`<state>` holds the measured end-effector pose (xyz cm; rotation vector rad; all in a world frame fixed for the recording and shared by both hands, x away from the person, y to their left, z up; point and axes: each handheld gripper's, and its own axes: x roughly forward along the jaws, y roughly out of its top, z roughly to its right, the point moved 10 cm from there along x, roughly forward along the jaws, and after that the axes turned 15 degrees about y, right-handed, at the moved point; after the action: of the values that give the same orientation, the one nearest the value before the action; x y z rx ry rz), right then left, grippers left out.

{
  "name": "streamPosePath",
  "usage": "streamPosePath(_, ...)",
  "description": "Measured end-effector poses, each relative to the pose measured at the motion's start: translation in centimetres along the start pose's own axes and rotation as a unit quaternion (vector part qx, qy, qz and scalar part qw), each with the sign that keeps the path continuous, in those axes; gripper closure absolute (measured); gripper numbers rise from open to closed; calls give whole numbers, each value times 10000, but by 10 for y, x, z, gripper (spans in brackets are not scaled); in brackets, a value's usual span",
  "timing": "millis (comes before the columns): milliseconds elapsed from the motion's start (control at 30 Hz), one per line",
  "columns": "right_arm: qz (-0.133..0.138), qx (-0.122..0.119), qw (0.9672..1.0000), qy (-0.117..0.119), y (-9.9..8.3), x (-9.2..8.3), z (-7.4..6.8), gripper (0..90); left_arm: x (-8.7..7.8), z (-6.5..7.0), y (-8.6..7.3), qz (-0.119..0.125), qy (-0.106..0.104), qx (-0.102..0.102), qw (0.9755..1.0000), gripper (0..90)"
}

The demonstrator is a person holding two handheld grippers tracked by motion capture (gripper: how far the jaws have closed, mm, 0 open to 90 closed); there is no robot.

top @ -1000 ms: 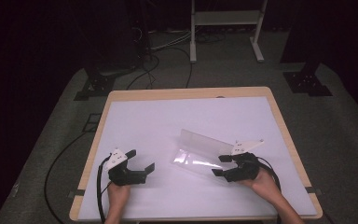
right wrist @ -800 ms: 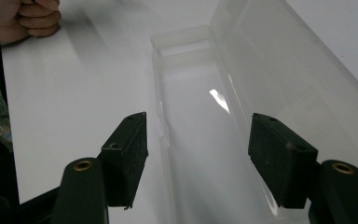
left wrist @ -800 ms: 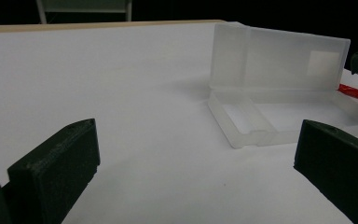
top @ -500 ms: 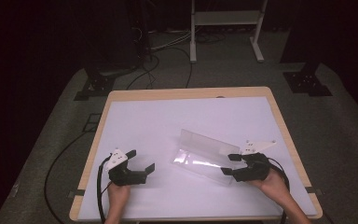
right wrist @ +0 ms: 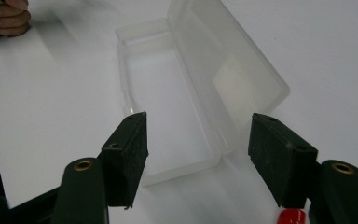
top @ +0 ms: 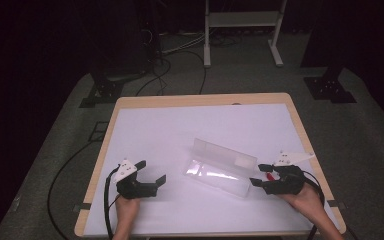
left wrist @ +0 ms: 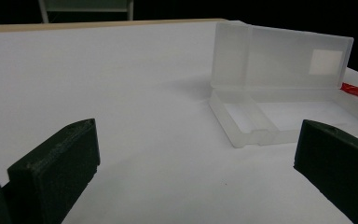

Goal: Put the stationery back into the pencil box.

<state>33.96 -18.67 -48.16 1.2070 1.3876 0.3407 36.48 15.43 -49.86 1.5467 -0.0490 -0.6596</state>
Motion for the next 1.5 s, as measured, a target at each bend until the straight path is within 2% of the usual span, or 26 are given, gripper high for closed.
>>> streamPosePath(433,53,130,9997,-203,-14,-18,8,371,0,0,0,9,-1,-20,10000,0)
streamPosePath(833,7,309,9991,-296,-31,-23,14,371,0,-1,0,19,-2,-17,10000,0)
streamPosePath(1067,76,416,9985,-358,-42,-29,16,376,0,0,0,9,10,-16,10000,0)
streamPosePath(1233,56,504,9975,-491,-55,-33,21,389,0,0,0,-2,22,-1,10000,0)
streamPosePath(1500,12,621,9962,-617,-72,-35,25,460,0,0,0,-12,27,9,10000,0)
